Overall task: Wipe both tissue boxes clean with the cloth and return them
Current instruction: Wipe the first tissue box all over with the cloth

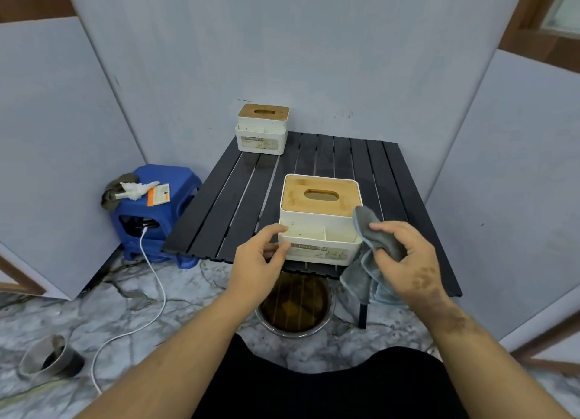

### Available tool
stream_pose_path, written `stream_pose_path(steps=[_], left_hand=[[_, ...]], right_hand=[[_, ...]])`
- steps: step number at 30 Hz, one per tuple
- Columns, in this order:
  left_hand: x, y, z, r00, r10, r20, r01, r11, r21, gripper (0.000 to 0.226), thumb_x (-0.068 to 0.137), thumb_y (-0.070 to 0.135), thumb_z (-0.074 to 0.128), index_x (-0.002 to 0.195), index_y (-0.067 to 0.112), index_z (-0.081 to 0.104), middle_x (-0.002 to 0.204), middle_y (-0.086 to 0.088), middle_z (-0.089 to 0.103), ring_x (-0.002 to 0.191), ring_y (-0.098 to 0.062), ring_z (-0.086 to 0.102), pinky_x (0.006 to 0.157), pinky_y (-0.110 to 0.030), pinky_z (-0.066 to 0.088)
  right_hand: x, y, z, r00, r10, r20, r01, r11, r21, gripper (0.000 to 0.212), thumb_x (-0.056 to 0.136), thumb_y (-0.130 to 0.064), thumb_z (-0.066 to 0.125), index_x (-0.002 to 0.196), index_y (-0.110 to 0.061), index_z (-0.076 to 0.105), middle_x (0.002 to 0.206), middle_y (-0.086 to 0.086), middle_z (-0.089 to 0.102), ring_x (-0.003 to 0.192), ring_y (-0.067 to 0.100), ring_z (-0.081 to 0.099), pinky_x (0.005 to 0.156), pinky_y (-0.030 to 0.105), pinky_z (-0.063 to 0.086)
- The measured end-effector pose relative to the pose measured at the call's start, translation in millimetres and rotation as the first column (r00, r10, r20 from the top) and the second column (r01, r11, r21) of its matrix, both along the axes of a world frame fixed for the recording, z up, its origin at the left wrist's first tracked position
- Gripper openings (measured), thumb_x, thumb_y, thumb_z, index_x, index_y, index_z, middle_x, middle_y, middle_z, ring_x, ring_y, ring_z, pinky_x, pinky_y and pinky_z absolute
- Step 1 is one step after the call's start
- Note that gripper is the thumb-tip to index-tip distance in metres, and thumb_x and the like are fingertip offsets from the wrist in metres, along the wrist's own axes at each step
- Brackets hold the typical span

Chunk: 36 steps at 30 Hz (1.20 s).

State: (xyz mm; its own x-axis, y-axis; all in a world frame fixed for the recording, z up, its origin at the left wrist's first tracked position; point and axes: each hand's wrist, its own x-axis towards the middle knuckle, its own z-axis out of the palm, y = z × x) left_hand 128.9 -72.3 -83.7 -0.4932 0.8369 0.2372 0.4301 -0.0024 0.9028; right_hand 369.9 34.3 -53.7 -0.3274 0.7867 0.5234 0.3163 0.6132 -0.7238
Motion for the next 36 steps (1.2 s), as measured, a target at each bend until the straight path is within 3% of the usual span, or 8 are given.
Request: stream_pose_path(steps=[5, 10, 13, 20, 26, 29, 33, 36], left_hand=[[2, -1, 6, 1.0, 0.016, -0.02, -0.016, 1.0, -0.018, 0.025, 0.095, 0.018, 0.071, 0.105, 0.04, 0.067, 0.098, 0.018, 0.071, 0.09, 0.005, 0.068, 0.079, -0.017, 0.059], [-6, 6, 21, 0.994, 0.069, -0.084, -0.074, 0.995, -0.066, 0.025, 0.096, 0.014, 0.069, 0.084, 0.037, 0.066, 0.087, 0.013, 0.071, 0.084, -0.004, 0.067, 0.068, -0.017, 0.053], [-14, 9, 35, 0.995, 0.063, -0.073, -0.069, 0.994, -0.082, 0.017, 0.096, 0.012, 0.067, 0.087, 0.027, 0.069, 0.09, 0.009, 0.072, 0.087, -0.009, 0.068, 0.069, -0.021, 0.056], [-45, 34, 98, 0.989, 0.008, -0.151, -0.031, 0.988, -0.148, 0.013, 0.097, 0.015, 0.065, 0.091, 0.025, 0.067, 0.09, 0.008, 0.076, 0.087, -0.007, 0.067, 0.069, -0.026, 0.053], [-63, 62, 115, 0.982, -0.068, -0.178, 0.029, 0.976, -0.214, 0.013, 0.098, 0.017, 0.063, 0.093, 0.028, 0.067, 0.092, 0.002, 0.077, 0.095, -0.012, 0.068, 0.079, -0.035, 0.057], [-62, 69, 116, 0.986, -0.105, -0.131, 0.08, 0.98, -0.184, 0.016, 0.095, 0.023, 0.07, 0.102, 0.037, 0.066, 0.097, 0.007, 0.075, 0.095, -0.01, 0.068, 0.078, -0.03, 0.057], [-58, 76, 111, 0.992, -0.12, -0.049, 0.112, 0.983, -0.144, 0.025, 0.093, 0.024, 0.073, 0.106, 0.044, 0.064, 0.104, 0.005, 0.076, 0.098, -0.012, 0.071, 0.085, -0.034, 0.059], [-55, 85, 113, 0.994, -0.109, -0.001, 0.108, 0.983, -0.147, 0.028, 0.093, 0.019, 0.073, 0.104, 0.043, 0.064, 0.109, 0.003, 0.075, 0.101, -0.014, 0.071, 0.088, -0.036, 0.06]], right_hand=[[-4, 12, 11, 0.998, -0.023, 0.056, 0.029, 0.994, -0.106, 0.057, 0.084, 0.008, 0.063, 0.134, -0.019, 0.058, 0.122, -0.006, 0.06, 0.112, 0.005, 0.056, 0.093, 0.001, 0.039], [-18, 8, 4, 0.994, 0.065, 0.09, -0.056, 0.993, -0.107, 0.053, 0.084, 0.01, 0.064, 0.131, -0.016, 0.06, 0.126, 0.001, 0.06, 0.116, -0.001, 0.055, 0.104, 0.015, 0.042], [-18, 6, 13, 0.995, 0.074, 0.065, -0.065, 0.989, -0.132, 0.053, 0.084, 0.01, 0.065, 0.131, -0.015, 0.061, 0.125, -0.003, 0.06, 0.113, -0.013, 0.052, 0.095, 0.002, 0.037], [-17, 9, 33, 0.994, 0.09, 0.056, -0.084, 0.992, -0.097, 0.057, 0.081, 0.005, 0.073, 0.13, -0.022, 0.062, 0.125, -0.014, 0.06, 0.117, -0.008, 0.053, 0.097, 0.003, 0.036], [-24, 15, 31, 0.992, 0.102, 0.068, -0.096, 0.991, -0.093, 0.059, 0.078, 0.0, 0.077, 0.129, -0.024, 0.061, 0.123, -0.013, 0.056, 0.117, -0.001, 0.054, 0.1, 0.011, 0.042], [-25, 26, 36, 0.994, 0.079, 0.075, -0.068, 0.988, -0.139, 0.06, 0.078, -0.001, 0.077, 0.127, -0.032, 0.059, 0.127, -0.013, 0.055, 0.117, -0.004, 0.052, 0.102, 0.015, 0.042], [-27, 35, 42, 0.996, 0.087, 0.021, -0.076, 0.948, -0.308, 0.059, 0.079, -0.001, 0.076, 0.119, -0.04, 0.058, 0.113, -0.013, 0.061, 0.093, -0.004, 0.06, 0.087, 0.019, 0.054], [-30, 34, 36, 0.999, 0.043, -0.027, -0.049, 0.952, -0.302, 0.057, 0.078, -0.001, 0.077, 0.119, -0.038, 0.059, 0.116, -0.012, 0.063, 0.1, 0.002, 0.062, 0.09, 0.022, 0.053]])
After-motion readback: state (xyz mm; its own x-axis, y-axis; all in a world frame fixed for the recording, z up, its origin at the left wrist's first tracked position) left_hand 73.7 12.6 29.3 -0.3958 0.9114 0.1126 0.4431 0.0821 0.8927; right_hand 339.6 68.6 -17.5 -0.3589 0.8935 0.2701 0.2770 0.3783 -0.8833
